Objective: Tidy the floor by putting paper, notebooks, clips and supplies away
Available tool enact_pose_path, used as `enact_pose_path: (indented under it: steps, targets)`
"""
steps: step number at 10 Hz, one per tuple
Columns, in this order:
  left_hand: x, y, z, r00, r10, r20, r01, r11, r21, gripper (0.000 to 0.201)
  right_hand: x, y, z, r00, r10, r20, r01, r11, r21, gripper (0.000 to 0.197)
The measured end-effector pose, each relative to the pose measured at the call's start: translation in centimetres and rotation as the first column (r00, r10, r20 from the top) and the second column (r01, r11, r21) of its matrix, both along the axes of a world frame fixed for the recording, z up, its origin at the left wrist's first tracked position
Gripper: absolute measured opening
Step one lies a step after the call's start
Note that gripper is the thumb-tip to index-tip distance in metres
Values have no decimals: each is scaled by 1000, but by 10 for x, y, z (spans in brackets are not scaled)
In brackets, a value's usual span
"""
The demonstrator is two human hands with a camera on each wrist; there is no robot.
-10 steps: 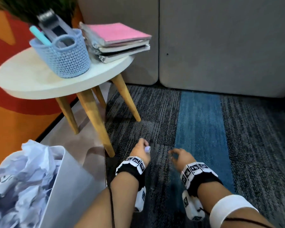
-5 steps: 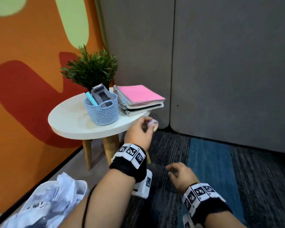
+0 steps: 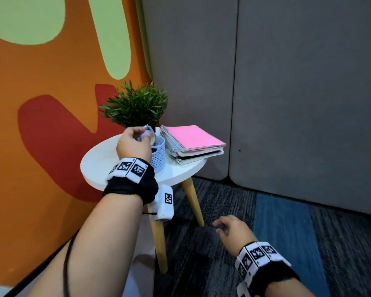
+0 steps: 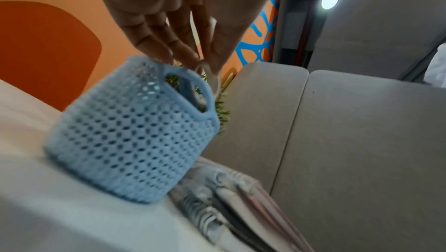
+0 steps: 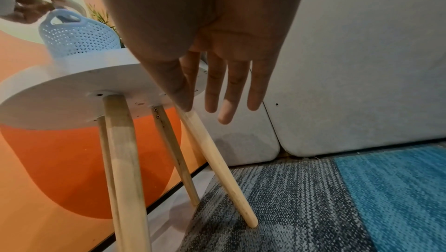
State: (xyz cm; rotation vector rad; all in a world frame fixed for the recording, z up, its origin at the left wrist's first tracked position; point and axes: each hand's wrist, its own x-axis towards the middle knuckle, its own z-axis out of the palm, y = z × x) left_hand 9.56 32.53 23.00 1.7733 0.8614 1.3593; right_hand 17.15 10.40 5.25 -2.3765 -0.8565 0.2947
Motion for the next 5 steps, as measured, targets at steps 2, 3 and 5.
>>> enact_pose_path:
  steps: [2, 3, 5]
  targets:
    - [-8, -4, -19, 991, 28, -131, -14, 994, 107, 23, -10, 3, 16, 1000, -5, 19, 5, 999, 32, 16]
    - [-7, -26, -25, 987, -43, -152, 68, 984, 163, 22, -11, -3, 26, 1000, 1, 31, -2, 999, 33, 17]
    - [14, -80, -32, 904, -176, -391, 252, 956, 152, 17, -1, -24, 65, 996, -45, 81, 42, 998, 42, 19]
